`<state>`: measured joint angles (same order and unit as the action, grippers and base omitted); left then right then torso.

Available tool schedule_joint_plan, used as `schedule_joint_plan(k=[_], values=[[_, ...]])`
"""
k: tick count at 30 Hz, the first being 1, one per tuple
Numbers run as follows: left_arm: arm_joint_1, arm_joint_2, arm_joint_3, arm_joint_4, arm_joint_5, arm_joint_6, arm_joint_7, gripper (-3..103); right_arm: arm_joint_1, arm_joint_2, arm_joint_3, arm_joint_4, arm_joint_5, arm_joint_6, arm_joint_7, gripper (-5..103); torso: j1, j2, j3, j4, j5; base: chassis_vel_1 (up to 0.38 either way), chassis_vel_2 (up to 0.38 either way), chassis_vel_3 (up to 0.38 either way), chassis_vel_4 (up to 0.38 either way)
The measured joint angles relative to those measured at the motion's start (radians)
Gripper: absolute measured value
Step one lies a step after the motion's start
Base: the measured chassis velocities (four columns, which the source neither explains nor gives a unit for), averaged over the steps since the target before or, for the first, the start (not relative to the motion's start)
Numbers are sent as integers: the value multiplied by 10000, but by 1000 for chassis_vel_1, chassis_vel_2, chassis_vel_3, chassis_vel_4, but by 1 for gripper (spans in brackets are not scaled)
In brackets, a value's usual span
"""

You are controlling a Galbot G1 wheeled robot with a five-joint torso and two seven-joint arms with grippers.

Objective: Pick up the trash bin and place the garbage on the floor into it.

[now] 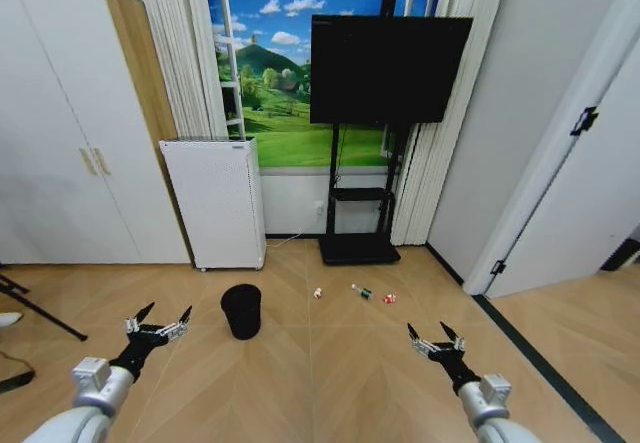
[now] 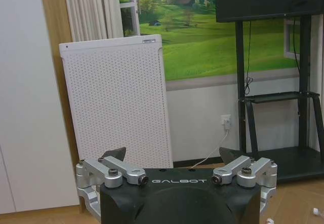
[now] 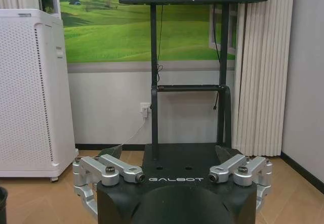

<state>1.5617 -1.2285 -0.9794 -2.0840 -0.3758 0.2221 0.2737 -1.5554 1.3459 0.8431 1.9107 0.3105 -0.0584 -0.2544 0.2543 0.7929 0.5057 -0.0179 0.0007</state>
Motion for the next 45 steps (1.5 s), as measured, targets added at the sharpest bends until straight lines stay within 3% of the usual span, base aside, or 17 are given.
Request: schedule_joint_plan(k=[3, 4, 6, 8, 11, 12, 14, 18, 19, 22, 24, 26, 27, 29, 31, 32, 45], values=[[8, -10, -2, 1, 1, 0, -1, 100, -6, 19, -8, 3, -10, 5, -2, 100, -2, 2, -2, -5, -22, -368, 372, 370, -367], [16, -14, -17, 4, 2, 1, 2, 100, 6, 34, -30, 2, -22, 5, -4, 100, 0, 0, 0, 2, 7, -359, 360, 359, -372], [17, -13, -27, 14, 1, 0, 2, 100, 12, 42, -40, 2, -47, 4, -3, 100, 2, 0, 1, 0, 6, -350, 360, 359, -356], [18, -14, -50, 46, -7, -6, 17, 100, 41, 65, -60, 6, -106, 4, 5, 100, -3, 3, -3, -4, -22, -357, 340, 354, -351], [15, -19, -83, 52, -26, -21, 17, 100, 49, 92, -120, 4, -163, -9, 7, 100, 0, 1, 1, 1, 9, -335, 357, 334, -360], [11, -45, -83, 54, -29, -22, 17, 100, 49, 100, -135, 5, -186, -13, 13, 100, -5, 3, -4, -1, -22, -358, 348, 387, -349], [0, -75, -82, 55, -29, -22, 17, 100, 52, 111, -149, 3, -231, -13, 18, 100, -3, 3, -2, -3, -28, -364, 343, 387, -349], [-18, -166, -58, 34, -19, -23, 17, 100, 77, 148, -200, -79, -360, 33, 26, 100, -3, 1, -1, 2, 12, -326, 359, 341, -357], [-19, -234, -16, 37, 3, -23, 16, 100, 94, 166, -229, -130, -466, 141, 111, 100, -4, 3, -3, -2, -29, -360, 365, 354, -328], [-3, -324, 12, 27, 10, -6, 11, 100, 143, 176, -260, -191, -552, 214, 197, 100, -3, 2, -1, 3, 20, -344, 365, 349, -369], [1, -377, 27, 42, 28, 13, 10, 100, 194, 173, -257, -210, -543, 207, 249, 100, 1, 1, 0, -3, -31, -332, 337, 283, -305], [1, -381, 27, 42, 29, 13, 11, 100, 202, 174, -261, -222, -541, 207, 253, 100, 3, 1, 1, -3, -17, -325, 272, 234, -293], [-2, -385, 26, 44, 34, 13, 10, 100, 215, 183, -276, -262, -537, 201, 258, 100, 4, 0, 2, -2, 12, -211, 272, 189, -192], [-21, -392, 29, 76, 36, 10, 2, 100, 237, 204, -300, -320, -515, 202, 261, 100, 6, 0, 2, -2, -23, -161, 122, 118, -47], [-27, -397, 35, 84, 38, 8, -6, 100, 232, 217, -309, -355, -514, 205, 266, 100, 5, 0, 1, -6, -23, -127, 74, 47, -41], [-29, -410, 35, 83, 47, 2, -39, 100, 232, 240, -336, -411, -504, 219, 264, 100, 1, 0, 0, -2, 8, 0, 0, 0, 0], [25, -473, 60, 17, 189, 168, -226, 100, 183, 228, -244, -442, -232, 287, 275, 100, -36, -36, -32, 0, -8, 29, -36, -27, 30]])
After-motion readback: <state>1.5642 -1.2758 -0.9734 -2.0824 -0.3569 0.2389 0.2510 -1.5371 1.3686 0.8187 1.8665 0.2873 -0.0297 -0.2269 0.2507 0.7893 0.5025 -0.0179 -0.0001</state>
